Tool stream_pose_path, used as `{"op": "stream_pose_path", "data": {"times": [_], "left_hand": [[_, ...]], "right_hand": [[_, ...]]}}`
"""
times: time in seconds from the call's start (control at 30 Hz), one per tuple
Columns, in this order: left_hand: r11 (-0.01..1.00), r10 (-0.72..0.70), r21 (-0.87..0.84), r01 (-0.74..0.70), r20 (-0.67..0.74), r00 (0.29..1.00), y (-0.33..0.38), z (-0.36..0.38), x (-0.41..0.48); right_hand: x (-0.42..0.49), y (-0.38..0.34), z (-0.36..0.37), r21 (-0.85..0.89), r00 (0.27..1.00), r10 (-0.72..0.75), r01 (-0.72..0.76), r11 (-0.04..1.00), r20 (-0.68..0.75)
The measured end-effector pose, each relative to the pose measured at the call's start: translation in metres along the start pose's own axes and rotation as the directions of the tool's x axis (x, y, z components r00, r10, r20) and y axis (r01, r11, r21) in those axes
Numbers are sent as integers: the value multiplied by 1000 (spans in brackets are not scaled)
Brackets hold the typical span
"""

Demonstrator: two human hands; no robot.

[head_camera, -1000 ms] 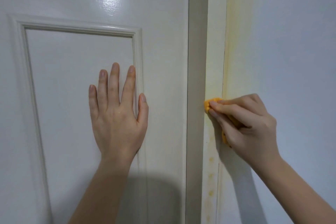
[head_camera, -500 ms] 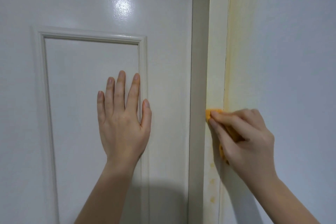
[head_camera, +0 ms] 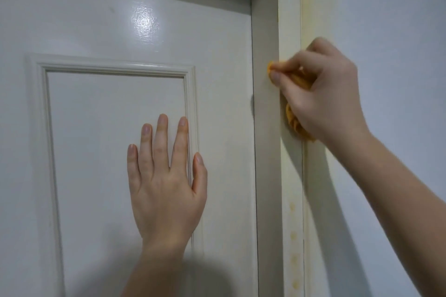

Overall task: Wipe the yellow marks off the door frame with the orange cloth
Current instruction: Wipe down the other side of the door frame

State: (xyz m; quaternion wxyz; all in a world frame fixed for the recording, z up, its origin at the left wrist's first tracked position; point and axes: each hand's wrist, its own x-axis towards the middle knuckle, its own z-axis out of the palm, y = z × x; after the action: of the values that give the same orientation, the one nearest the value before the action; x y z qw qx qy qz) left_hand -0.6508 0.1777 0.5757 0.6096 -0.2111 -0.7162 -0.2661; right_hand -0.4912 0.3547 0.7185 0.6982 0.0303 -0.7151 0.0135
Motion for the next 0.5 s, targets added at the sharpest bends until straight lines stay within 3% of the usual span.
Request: {"op": "stream_pose_path", "data": {"times": [0.1,0.23,0.37,0.5], "left_hand": [[1000,7,-6,-7,-3,1000,-2,1,-2],[999,23,-39,-24,-28,999,-4,1,0],[998,33,-60,-36,-46,998,-5,1,-1],[996,35,-75,-39,-47,998,-5,-1,-1]], "right_hand": [[4,-1,0,-12,1000,3,-3,1000,-9],[-69,-7,3,-83,998,-58,55,995,-38],[-137,-7,-4,-91,990,-123,129,987,63],[-105,-9,-7,-129,977,-157,176,976,145]]}}
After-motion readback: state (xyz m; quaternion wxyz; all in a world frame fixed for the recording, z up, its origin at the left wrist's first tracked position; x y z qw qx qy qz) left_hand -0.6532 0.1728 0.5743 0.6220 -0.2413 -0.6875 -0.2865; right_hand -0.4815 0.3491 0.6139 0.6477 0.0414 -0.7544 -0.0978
